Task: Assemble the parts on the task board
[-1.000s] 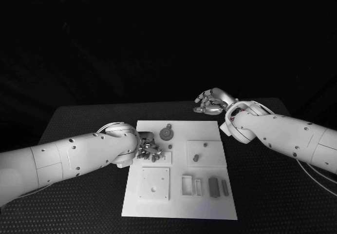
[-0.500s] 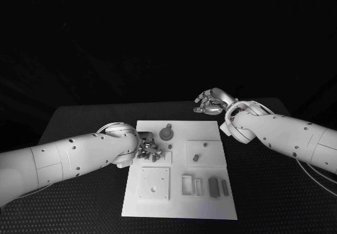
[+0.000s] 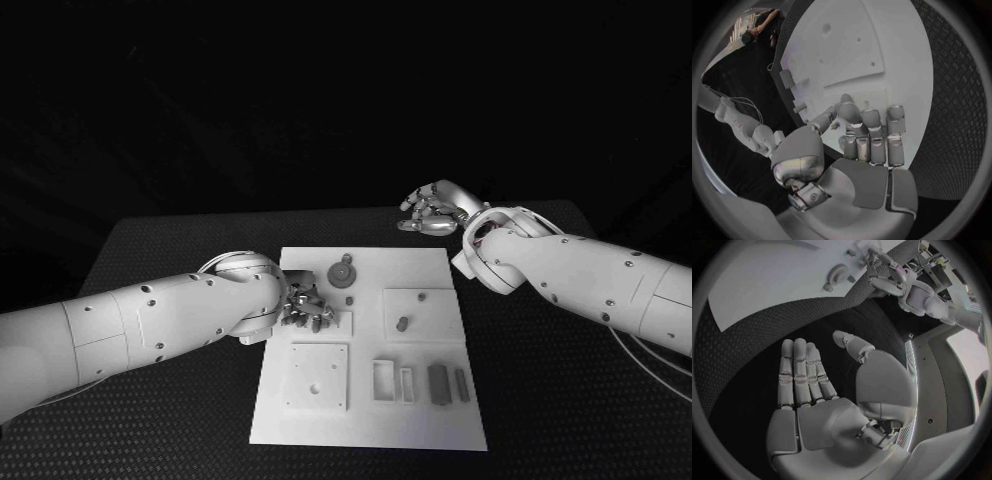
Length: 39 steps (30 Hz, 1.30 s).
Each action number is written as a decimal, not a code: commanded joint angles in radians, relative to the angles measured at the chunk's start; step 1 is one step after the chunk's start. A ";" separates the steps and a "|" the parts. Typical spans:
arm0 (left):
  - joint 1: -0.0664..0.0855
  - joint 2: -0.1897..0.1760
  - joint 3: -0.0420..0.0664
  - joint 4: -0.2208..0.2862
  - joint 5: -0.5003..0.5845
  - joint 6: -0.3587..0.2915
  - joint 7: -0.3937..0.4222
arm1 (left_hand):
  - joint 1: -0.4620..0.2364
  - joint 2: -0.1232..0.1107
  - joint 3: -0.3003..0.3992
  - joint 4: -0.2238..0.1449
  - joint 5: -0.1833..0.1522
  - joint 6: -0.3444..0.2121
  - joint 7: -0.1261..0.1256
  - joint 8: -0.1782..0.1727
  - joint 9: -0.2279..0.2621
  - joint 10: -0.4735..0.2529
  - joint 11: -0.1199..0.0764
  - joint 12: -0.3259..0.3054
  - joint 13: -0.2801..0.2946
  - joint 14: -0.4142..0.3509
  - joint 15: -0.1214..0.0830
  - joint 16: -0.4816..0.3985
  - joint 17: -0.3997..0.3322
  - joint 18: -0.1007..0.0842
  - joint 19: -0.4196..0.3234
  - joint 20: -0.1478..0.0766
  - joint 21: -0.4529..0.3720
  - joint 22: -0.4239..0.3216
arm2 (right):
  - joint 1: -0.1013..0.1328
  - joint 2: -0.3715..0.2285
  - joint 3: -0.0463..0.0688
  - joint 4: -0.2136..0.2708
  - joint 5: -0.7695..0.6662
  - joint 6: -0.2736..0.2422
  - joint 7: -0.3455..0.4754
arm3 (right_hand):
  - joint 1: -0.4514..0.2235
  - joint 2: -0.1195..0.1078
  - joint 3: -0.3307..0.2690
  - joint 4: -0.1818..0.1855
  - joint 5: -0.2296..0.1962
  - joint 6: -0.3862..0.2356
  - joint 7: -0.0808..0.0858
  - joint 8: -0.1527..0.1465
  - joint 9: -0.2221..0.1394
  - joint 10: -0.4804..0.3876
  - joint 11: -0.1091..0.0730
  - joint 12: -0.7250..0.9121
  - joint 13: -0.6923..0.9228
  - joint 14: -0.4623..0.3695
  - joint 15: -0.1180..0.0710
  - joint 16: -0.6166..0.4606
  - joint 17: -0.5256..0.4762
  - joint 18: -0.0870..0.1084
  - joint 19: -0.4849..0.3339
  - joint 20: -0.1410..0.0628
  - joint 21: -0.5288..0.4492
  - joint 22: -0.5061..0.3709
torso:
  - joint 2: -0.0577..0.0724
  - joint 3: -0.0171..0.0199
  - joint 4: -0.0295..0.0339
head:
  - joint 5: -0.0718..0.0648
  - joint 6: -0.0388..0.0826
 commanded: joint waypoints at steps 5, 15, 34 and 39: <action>-0.010 0.003 -0.006 0.004 0.014 0.019 0.001 | -0.001 -0.018 -0.045 -0.019 -0.005 -0.006 -0.002 0.006 0.003 0.002 0.000 0.006 0.003 0.001 -0.003 0.005 0.003 0.006 -0.007 -0.122 -0.002 0.018 | 0.000 0.000 0.000 0.001 -0.005 0.011 0.005 | 0.001 0.006 -0.002 -0.001 0.004 -0.002 0.012 0.007 -0.002 -0.008 -0.001 0.003 -0.001 -0.005 -0.001 0.004 -0.001 0.016 0.008 0.001 -0.006 0.020 | 0.000 -0.0002 0.0003 | -0.001 -0.001; -0.010 -0.001 -0.006 -0.002 0.012 0.009 0.002 | -0.034 -0.014 -0.147 -0.049 -0.004 -0.009 -0.005 0.006 0.005 -0.004 -0.003 0.009 0.006 -0.004 -0.007 0.008 0.004 0.011 -0.012 -0.125 -0.010 0.014 | 0.000 0.001 0.000 0.000 -0.005 0.011 0.006 | 0.000 0.006 -0.003 -0.001 0.004 -0.002 0.012 0.007 -0.002 -0.008 -0.001 0.004 -0.002 -0.005 -0.001 0.004 -0.001 0.016 0.008 0.001 -0.007 0.020 | 0.000 -0.0004 0.0002 | -0.003 0.001; 0.003 -0.032 0.056 -0.001 0.067 0.010 0.027 | -0.030 -0.030 -0.160 -0.056 -0.004 -0.087 0.028 -0.035 -0.013 -0.065 0.028 -0.073 -0.034 -0.068 0.027 -0.062 -0.031 -0.001 -0.068 -0.101 -0.067 -0.001 | -0.001 0.000 0.000 -0.006 -0.004 0.010 0.006 | -0.003 0.004 -0.006 0.000 0.005 -0.005 0.013 0.006 -0.003 -0.010 -0.001 0.005 -0.005 -0.006 0.000 0.004 -0.002 0.016 0.008 0.002 -0.009 0.020 | -0.001 -0.0015 0.0014 | -0.005 0.011; 0.028 -0.044 0.061 -0.004 0.154 0.044 0.022 | -0.013 -0.024 -0.160 -0.068 -0.004 -0.161 0.053 -0.069 -0.030 -0.103 0.050 -0.108 -0.047 -0.102 0.044 -0.090 -0.043 -0.008 -0.095 -0.087 -0.091 -0.005 | -0.001 0.000 0.000 -0.007 -0.004 0.009 0.007 | -0.004 0.003 -0.006 0.000 0.006 -0.006 0.013 0.006 -0.003 -0.010 -0.001 0.005 -0.005 -0.007 0.000 0.003 -0.003 0.016 0.008 0.002 -0.010 0.020 | -0.001 -0.0015 0.0023 | -0.004 0.015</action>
